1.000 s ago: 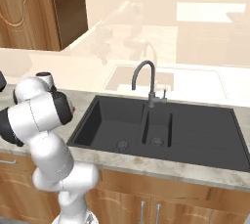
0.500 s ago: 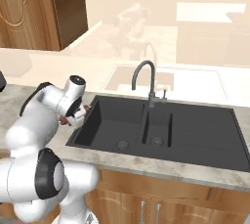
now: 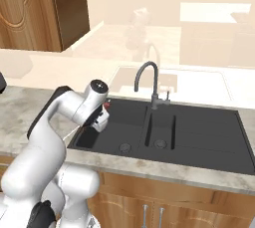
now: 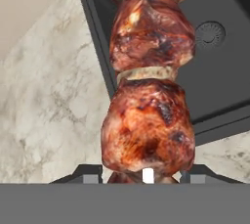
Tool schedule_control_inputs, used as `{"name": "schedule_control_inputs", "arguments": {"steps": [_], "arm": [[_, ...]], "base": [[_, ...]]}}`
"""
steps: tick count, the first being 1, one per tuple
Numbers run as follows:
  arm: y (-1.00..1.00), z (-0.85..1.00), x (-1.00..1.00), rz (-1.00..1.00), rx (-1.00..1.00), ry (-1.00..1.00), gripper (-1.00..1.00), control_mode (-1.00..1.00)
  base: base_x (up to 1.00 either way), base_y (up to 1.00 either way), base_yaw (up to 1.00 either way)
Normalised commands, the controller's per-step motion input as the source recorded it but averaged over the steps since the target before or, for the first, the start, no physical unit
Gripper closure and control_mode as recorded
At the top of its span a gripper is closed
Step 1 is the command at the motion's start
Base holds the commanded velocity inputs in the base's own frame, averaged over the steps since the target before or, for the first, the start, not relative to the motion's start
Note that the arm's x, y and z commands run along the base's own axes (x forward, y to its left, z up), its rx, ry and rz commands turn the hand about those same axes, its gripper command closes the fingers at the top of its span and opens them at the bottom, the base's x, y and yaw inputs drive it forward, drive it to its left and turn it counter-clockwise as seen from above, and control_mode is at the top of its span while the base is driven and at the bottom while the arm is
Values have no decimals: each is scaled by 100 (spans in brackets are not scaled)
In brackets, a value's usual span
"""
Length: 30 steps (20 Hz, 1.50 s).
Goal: Store the kebab skewer in the freezer for long-term storage. Close the freezer door after placing the cooked food.
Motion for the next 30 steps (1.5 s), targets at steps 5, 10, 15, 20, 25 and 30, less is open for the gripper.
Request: {"name": "schedule_control_inputs", "arguments": {"steps": [5,10,15,20,25,30], "arm": [[-15,43,-10,11,-37,-8,100,-100],[0,27,-8,5,-37,5,100,-100],[-1,-9,3,-2,-7,14,100,-100],[-2,0,0,-1,0,12,100,-100],[-13,2,-19,2,0,1,100,-100],[0,7,-35,10,-1,1,100,-100]], "base": [[0,0,0],[0,0,0],[0,0,0],[0,0,0],[0,0,0],[0,0,0]]}}
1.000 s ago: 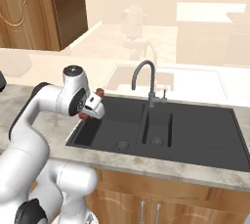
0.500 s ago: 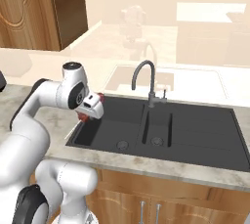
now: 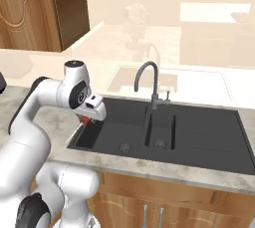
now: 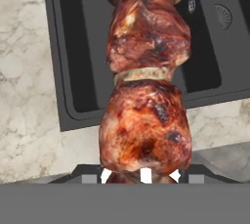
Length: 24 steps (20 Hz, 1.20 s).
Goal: Store the kebab skewer in the freezer for long-term storage. Close the freezer door after placing the cooked food.
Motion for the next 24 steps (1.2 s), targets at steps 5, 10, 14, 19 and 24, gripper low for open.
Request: {"name": "schedule_control_inputs", "arguments": {"steps": [5,10,14,19,24], "arm": [[-1,13,-37,8,0,0,100,-100],[0,33,-47,9,0,-6,100,-100],[0,19,-37,7,0,-2,100,-100],[0,0,-12,5,0,0,100,-100],[0,0,0,0,0,0,100,-100]], "base": [[0,0,0],[0,0,0],[0,0,0],[0,0,0],[0,0,0]]}}
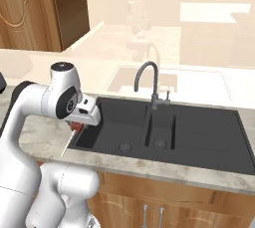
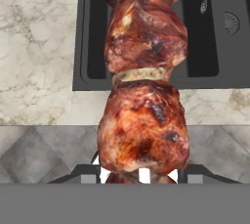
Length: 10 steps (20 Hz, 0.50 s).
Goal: Store the kebab skewer in the freezer for long-term storage. Close the freezer door after placing the cooked food.
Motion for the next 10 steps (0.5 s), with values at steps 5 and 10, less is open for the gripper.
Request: {"name": "schedule_control_inputs", "arguments": {"steps": [5,10], "arm": [[0,0,0,0,0,0,100,-100],[0,0,0,0,0,0,100,-100]], "base": [[0,0,0],[0,0,0]]}}
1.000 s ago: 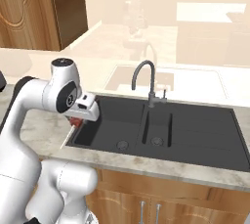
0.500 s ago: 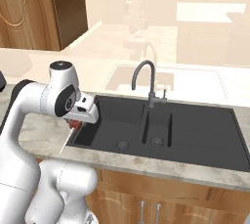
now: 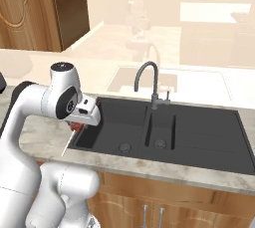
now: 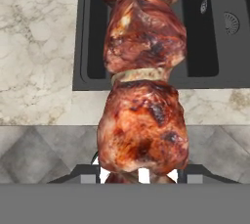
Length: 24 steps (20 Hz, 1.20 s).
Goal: Store the kebab skewer in the freezer for long-term storage. Close the freezer door after placing the cooked food.
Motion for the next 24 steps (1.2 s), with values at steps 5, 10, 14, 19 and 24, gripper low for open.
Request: {"name": "schedule_control_inputs", "arguments": {"steps": [5,10,14,19,24], "arm": [[0,0,0,0,0,0,100,100],[0,0,0,0,0,0,100,100],[0,0,0,0,0,0,100,100],[0,0,0,0,0,0,100,100],[0,0,0,0,0,0,100,100]], "base": [[-2,0,-6],[-36,-8,-29],[-67,-24,-38],[-41,-33,-46],[-41,-38,-48]]}}
